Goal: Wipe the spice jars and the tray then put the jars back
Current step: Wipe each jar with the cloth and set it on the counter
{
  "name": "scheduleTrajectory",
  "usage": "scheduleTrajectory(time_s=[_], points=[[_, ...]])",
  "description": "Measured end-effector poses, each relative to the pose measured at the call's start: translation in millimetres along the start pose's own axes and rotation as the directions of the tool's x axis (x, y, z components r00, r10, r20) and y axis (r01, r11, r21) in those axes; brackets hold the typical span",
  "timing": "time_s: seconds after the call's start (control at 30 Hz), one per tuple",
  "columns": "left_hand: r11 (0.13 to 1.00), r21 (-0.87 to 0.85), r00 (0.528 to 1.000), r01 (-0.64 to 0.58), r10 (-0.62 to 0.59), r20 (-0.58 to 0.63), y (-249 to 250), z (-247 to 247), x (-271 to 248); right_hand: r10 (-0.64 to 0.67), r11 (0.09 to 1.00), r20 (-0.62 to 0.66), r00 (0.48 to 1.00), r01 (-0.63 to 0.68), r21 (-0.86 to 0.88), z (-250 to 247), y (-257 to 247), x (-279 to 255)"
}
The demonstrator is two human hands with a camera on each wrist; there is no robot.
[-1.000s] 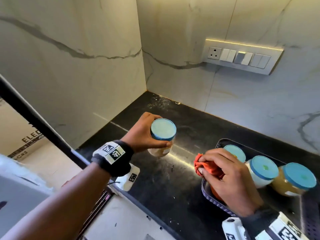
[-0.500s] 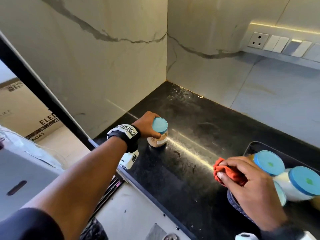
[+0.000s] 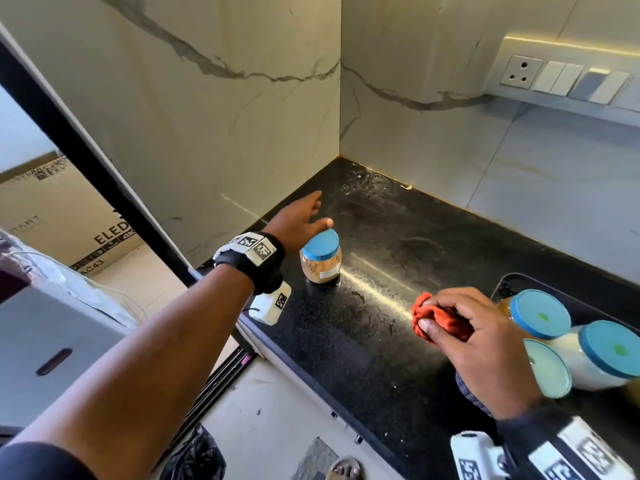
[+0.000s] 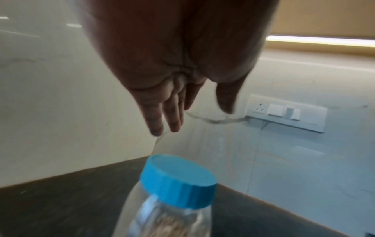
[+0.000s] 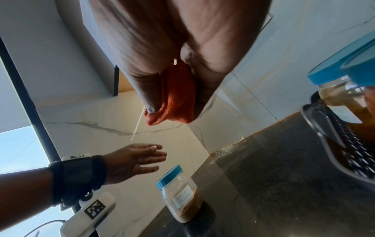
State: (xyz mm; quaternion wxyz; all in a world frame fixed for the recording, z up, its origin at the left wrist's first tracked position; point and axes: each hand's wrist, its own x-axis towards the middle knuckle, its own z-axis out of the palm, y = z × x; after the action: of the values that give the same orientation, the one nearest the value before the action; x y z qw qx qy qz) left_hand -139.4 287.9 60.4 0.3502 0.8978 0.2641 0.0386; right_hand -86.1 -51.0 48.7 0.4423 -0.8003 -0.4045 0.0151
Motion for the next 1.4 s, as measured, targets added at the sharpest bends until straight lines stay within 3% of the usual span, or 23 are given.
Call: scheduleTrajectory(time_s=[0.07, 0.13, 0.23, 0.37, 0.5, 0.67, 0.77, 0.9, 1.07, 1.4], points=[[0.996, -0.029, 0.988, -0.087, 0.082, -0.131, 18, 4, -10, -0.015, 0.999, -0.025, 1.0, 0.016, 0.03, -3, 1, 0], [0.978, -0.084, 0.967, -0.189, 0.171, -0.189, 41, 16, -23, -0.029, 0.999, -0.052, 0.998, 0.032, 0.042, -12, 5, -4], [0.909, -0.311, 0.96, -0.278, 0.251, -0.126, 85, 53, -44, -0.021, 0.999, -0.103, 0.994, 0.025, 0.04, -35, 15, -16], [0.869, -0.447, 0.97, -0.213, 0.242, 0.009, 143, 101, -68, 0.054, 0.999, -0.169, 0.984, -0.053, 0.011, -68, 32, -35], [0.925, -0.316, 0.964, -0.213, 0.252, 0.088, 194, 154, -82, 0.152, 0.988, -0.293, 0.944, -0.152, 0.024, -115, 59, -68], [0.953, -0.145, 0.964, -0.265, 0.263, -0.031, 196, 198, -86, 0.305, 0.949, -0.406, 0.862, -0.31, 0.055, -157, 85, -110], [0.948, -0.086, 0.947, -0.307, 0.313, 0.072, 187, 213, -91, 0.346, 0.932, -0.43, 0.834, -0.357, 0.06, -169, 95, -127], [0.923, 0.126, 0.922, -0.364, 0.338, 0.19, 171, 228, -91, 0.362, 0.925, -0.426, 0.829, -0.376, 0.055, -172, 96, -140], [0.882, 0.389, 0.948, -0.267, 0.166, 0.273, 176, 237, -103, 0.379, 0.92, -0.395, 0.837, -0.389, 0.057, -168, 94, -143], [0.891, 0.398, 0.961, -0.219, 0.128, 0.244, 189, 252, -103, 0.403, 0.903, -0.377, 0.834, -0.43, 0.014, -170, 91, -150]])
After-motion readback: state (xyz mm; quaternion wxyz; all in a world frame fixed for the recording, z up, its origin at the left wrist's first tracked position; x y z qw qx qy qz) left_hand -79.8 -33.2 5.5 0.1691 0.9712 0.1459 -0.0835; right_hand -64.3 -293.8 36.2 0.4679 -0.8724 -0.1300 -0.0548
